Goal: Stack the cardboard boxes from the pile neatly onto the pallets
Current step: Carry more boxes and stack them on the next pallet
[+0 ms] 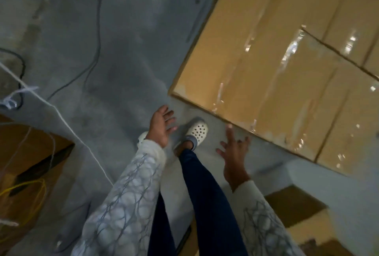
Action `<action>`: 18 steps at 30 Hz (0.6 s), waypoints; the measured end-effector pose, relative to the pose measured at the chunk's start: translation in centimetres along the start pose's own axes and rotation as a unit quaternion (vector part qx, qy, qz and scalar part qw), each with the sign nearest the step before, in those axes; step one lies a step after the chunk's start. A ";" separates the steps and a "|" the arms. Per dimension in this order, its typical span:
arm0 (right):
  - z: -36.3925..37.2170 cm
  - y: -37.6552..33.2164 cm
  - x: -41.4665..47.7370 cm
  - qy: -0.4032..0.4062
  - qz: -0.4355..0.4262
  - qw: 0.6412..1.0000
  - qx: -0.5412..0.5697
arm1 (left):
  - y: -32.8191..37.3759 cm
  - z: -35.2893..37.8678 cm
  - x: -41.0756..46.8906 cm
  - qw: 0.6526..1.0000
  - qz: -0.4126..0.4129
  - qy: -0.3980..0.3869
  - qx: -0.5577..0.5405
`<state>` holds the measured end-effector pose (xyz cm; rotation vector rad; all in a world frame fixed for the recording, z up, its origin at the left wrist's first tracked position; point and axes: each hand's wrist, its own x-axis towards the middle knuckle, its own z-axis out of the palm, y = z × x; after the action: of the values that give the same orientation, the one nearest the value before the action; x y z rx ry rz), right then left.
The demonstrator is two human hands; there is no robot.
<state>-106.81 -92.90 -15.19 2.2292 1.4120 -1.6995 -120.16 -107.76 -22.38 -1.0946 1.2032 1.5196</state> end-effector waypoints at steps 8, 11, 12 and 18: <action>-5.7 0.7 -11.7 -0.150 -0.021 0.973 -0.174 | -2.5 -4.9 -17.3 0.990 0.011 -0.054 0.129; -8.2 -0.6 -17.1 -0.186 -0.079 0.962 -0.183 | -2.3 -4.8 -23.5 0.979 0.032 -0.079 0.184; -9.1 -0.5 -18.4 -0.192 -0.088 0.960 -0.185 | -2.4 -4.7 -25.1 0.973 0.037 -0.089 0.210; -13.3 0.2 -24.4 -0.212 -0.062 0.972 -0.085 | -2.4 -4.0 -30.8 0.900 0.052 -0.195 0.385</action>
<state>-96.68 -102.04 9.03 1.5953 1.5356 -1.8631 -110.58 -114.85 6.45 -0.1885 1.3955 1.0844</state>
